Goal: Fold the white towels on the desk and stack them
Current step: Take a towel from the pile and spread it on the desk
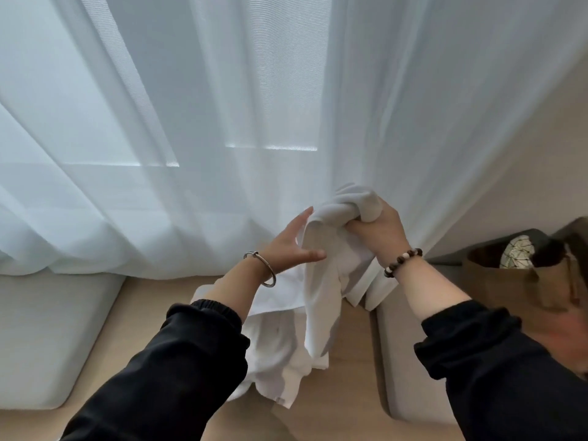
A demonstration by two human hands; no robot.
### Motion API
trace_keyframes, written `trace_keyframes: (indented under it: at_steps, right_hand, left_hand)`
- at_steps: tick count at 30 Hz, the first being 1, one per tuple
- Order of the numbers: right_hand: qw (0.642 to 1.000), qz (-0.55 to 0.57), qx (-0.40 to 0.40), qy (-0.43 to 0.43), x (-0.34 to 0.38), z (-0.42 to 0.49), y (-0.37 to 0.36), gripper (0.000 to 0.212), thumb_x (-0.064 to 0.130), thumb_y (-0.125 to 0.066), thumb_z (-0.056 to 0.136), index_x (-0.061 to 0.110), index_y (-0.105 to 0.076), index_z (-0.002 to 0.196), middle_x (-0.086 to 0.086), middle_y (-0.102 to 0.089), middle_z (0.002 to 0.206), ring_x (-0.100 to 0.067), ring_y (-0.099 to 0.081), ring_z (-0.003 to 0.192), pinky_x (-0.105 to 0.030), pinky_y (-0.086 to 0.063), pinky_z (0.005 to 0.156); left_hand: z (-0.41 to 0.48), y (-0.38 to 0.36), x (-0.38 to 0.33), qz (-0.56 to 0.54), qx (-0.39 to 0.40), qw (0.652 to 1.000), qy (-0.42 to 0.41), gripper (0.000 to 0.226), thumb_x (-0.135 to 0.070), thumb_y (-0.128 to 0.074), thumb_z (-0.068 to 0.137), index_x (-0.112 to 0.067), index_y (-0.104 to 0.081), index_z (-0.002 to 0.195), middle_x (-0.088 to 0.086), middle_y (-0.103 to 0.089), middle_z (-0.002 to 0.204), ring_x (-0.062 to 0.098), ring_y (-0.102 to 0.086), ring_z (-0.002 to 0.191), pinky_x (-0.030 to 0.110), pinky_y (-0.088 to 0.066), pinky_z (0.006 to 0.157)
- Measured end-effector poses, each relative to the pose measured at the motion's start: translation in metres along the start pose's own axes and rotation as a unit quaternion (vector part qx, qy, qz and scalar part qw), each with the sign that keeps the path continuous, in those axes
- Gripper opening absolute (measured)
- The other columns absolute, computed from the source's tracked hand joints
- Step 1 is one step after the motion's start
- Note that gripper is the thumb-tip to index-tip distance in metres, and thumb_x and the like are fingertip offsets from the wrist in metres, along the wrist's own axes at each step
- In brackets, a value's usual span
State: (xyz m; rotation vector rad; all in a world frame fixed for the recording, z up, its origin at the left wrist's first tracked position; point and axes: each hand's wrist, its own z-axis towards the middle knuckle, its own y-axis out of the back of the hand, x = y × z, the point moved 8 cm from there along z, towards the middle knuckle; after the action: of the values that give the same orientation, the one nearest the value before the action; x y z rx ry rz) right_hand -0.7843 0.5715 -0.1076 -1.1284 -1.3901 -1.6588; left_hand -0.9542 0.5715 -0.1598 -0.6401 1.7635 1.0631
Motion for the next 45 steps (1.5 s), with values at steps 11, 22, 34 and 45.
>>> trace_keyframes:
  at_steps: [11, 22, 34, 45]
  right_hand:
    - [0.994, -0.06, -0.083, 0.027, 0.003, -0.02, 0.108, 0.013, 0.031, -0.066, 0.069, 0.034, -0.062, 0.08, 0.021, -0.062, 0.073, 0.02, -0.053, 0.069, -0.003, -0.038, 0.049]
    - [0.987, 0.074, -0.142, -0.023, -0.038, -0.106, 0.22, 0.042, 0.024, -0.08, 0.073, 0.03, -0.054, 0.106, 0.012, -0.067, 0.1, 0.0, -0.065, 0.092, -0.016, -0.051, 0.075]
    - [0.956, -0.092, -0.256, -0.108, -0.12, -0.232, 0.369, 0.13, 0.051, -0.087, 0.052, 0.026, -0.007, 0.152, 0.007, -0.014, 0.157, -0.013, -0.014, 0.144, -0.048, -0.02, 0.116]
    - [0.857, 0.005, -0.488, -0.167, -0.235, -0.394, 0.594, 0.029, 0.009, -0.075, 0.077, 0.02, -0.061, 0.1, 0.011, -0.063, 0.091, -0.012, -0.061, 0.09, -0.005, -0.043, 0.059]
  left_hand:
    - [0.045, -0.107, -0.109, 0.039, 0.012, 0.986, -0.163, 0.046, -0.034, -0.076, 0.056, -0.021, -0.059, 0.098, -0.012, -0.064, 0.09, 0.0, -0.061, 0.09, 0.017, -0.047, 0.077]
    - [0.062, -0.194, -0.177, -0.116, 0.039, 0.985, -0.12, 0.049, -0.033, -0.08, 0.052, -0.02, -0.066, 0.097, -0.006, -0.072, 0.084, 0.008, -0.069, 0.082, 0.026, -0.055, 0.071]
    - [0.046, -0.402, -0.267, -0.381, 0.247, 0.89, 0.03, 0.055, -0.017, -0.075, 0.074, -0.003, -0.056, 0.124, 0.024, -0.062, 0.119, 0.04, -0.061, 0.107, 0.056, -0.047, 0.093]
    - [-0.009, -0.683, -0.393, -0.392, 0.441, 0.805, 0.066, 0.047, -0.04, -0.063, 0.083, -0.017, -0.057, 0.124, 0.009, -0.072, 0.103, 0.026, -0.071, 0.085, 0.037, -0.056, 0.063]
